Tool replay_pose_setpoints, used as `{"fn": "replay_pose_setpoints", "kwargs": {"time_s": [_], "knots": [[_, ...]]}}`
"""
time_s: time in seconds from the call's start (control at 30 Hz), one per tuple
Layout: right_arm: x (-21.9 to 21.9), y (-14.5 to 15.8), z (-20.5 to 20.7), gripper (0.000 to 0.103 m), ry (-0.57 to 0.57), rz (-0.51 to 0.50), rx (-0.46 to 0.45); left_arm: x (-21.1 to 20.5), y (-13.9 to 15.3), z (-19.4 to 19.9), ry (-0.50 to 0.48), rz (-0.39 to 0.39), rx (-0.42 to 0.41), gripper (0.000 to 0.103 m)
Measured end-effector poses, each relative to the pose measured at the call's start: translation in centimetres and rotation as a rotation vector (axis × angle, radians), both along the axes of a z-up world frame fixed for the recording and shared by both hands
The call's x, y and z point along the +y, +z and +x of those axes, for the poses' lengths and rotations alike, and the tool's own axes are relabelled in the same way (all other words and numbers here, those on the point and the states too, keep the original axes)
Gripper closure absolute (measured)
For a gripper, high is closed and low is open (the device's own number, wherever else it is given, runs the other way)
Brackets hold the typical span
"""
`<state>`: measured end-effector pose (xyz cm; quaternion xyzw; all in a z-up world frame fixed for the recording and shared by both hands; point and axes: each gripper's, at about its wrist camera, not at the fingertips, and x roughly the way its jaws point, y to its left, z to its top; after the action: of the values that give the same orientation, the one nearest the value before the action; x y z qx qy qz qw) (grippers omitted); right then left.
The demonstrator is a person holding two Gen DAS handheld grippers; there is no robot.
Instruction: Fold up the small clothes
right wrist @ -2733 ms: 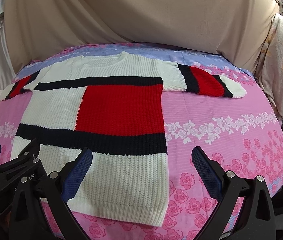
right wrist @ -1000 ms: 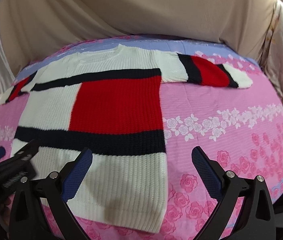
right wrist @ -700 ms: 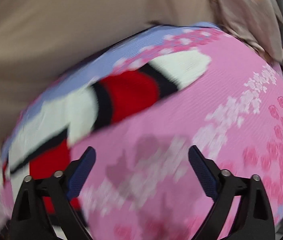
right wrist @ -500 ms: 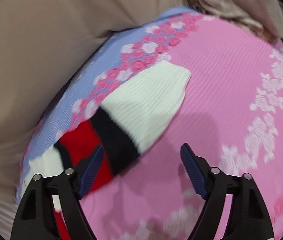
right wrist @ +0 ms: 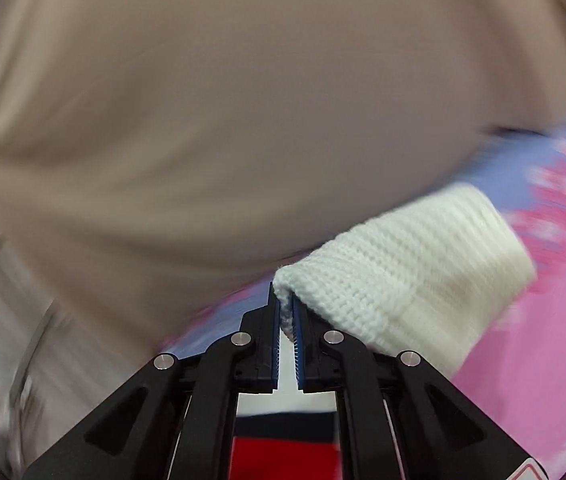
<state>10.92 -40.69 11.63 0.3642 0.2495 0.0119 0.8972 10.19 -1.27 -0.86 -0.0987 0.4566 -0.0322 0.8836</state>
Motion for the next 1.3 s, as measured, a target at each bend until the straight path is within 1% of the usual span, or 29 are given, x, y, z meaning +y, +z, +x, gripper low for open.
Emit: {"fn": "replay_pose_setpoints", "kwargs": {"time_s": [0.03, 0.07, 0.1, 0.13, 0.17, 0.2, 0.23, 0.3, 0.37, 0.43, 0.47, 0.53, 0.63, 0.67, 0.73, 0.77, 0.8, 0.83, 0.87, 0.93, 1.03, 1.07, 1.1, 1.13, 1.17, 1.2, 1.23, 1.27, 1.3], "knots": [[4.3, 1.1, 2.0, 0.09, 0.111, -0.012, -0.021, 0.6, 0.3, 0.5, 0.009, -0.023, -0.008, 0.006], [8.6, 1.2, 4.0, 0.082, 0.212, -0.024, -0.012, 1.4, 0.7, 1.0, 0.023, -0.049, -0.017, 0.005], [11.8, 0.8, 5.4, 0.073, 0.279, -0.033, 0.002, 2.0, 1.0, 1.5, 0.031, -0.071, -0.023, 0.005], [15.4, -0.2, 6.6, 0.056, 0.334, -0.074, 0.025, 2.7, 1.2, 2.1, 0.039, -0.095, -0.028, 0.005], [18.2, -1.4, 7.1, 0.056, 0.352, -0.133, 0.06, 3.2, 1.3, 2.5, 0.047, -0.112, -0.031, 0.005], [19.7, -2.8, 7.2, 0.056, 0.354, -0.159, 0.101, 3.9, 1.4, 3.4, 0.059, -0.131, -0.031, 0.005], [20.4, -4.4, 6.8, 0.056, 0.348, -0.15, 0.145, 4.4, 1.3, 4.1, 0.068, -0.145, -0.025, 0.005], [19.7, -7.2, 4.7, 0.056, 0.312, -0.081, 0.209, 5.4, 0.7, 6.1, 0.078, -0.188, -0.013, 0.005], [17.4, -10.1, 1.8, 0.054, 0.231, -0.027, 0.295, 6.1, -0.3, 8.5, 0.091, -0.232, 0.003, 0.005], [14.9, -12.2, -0.4, 0.052, 0.162, 0.02, 0.38, 6.3, -1.5, 11.0, 0.105, -0.28, 0.02, 0.005], [13.8, -13.0, -1.0, 0.052, 0.132, 0.048, 0.406, 6.2, -2.3, 12.6, 0.117, -0.303, 0.043, 0.005], [11.5, -14.2, -1.5, 0.052, 0.076, 0.133, 0.42, 5.7, -4.0, 15.4, 0.14, -0.354, 0.091, 0.005], [9.8, -15.4, -0.6, 0.052, 0.016, 0.22, 0.407, 4.6, -6.5, 18.9, 0.18, -0.404, 0.157, 0.006], [9.1, -16.1, -0.2, 0.052, 0.001, 0.251, 0.401, 4.3, -7.2, 19.5, 0.187, -0.421, 0.165, 0.007], [8.1, -17.7, 0.3, 0.052, -0.025, 0.305, 0.399, 3.6, -8.1, 20.9, 0.2, -0.425, 0.182, 0.026], [7.8, -18.1, 0.9, 0.052, -0.03, 0.32, 0.397, 3.2, -8.4, 21.5, 0.185, -0.445, 0.183, 0.048], [7.7, -18.5, 1.4, 0.052, -0.039, 0.331, 0.399, 3.0, -8.8, 21.8, 0.167, -0.457, 0.183, 0.076], [7.5, -18.8, 1.8, 0.053, -0.05, 0.34, 0.399, 2.8, -8.8, 22.2, 0.154, -0.457, 0.182, 0.089], [7.5, -18.9, 2.2, 0.065, -0.054, 0.353, 0.386, 2.8, -8.6, 22.4, 0.146, -0.454, 0.169, 0.097], [7.2, -18.3, 2.5, 0.091, -0.049, 0.355, 0.358, 3.1, -6.9, 22.1, 0.143, -0.434, 0.101, 0.098], [7.1, -14.4, 2.3, 0.092, -0.022, 0.305, 0.236, 4.4, -3.5, 20.4, 0.137, -0.461, -0.012, 0.099], [7.2, -12.8, 1.6, 0.092, -0.007, 0.285, 0.203, 5.1, -2.5, 19.3, 0.135, -0.455, -0.046, 0.099], [7.3, -12.4, 1.3, 0.092, 0.005, 0.268, 0.19, 5.7, -2.2, 18.6, 0.137, -0.443, -0.061, 0.098], [7.5, -12.9, 1.1, 0.092, 0.017, 0.249, 0.207, 6.1, -2.4, 18.1, 0.139, -0.431, -0.06, 0.098], [7.7, -14.4, 1.4, 0.093, 0.025, 0.221, 0.27, 6.4, -3.5, 17.9, 0.146, -0.396, -0.035, 0.098], [7.8, -16.2, 1.7, 0.093, 0.022, 0.221, 0.334, 6.4, -5.0, 18.2, 0.149, -0.366, 0.01, 0.098], [7.8, -18.5, 1.8, 0.093, 0.009, 0.253, 0.414, 6.4, -7.1, 18.5, 0.156, -0.344, 0.075, 0.098], [7.9, -19.8, 1.7, 0.094, -0.008, 0.279, 0.447, 6.3, -8.7, 18.7, 0.166, -0.338, 0.126, 0.098], [7.7, -19.8, 1.3, 0.094, -0.023, 0.298, 0.418, 6.4, -9.7, 18.6, 0.172, -0.35, 0.138, 0.098]]}}
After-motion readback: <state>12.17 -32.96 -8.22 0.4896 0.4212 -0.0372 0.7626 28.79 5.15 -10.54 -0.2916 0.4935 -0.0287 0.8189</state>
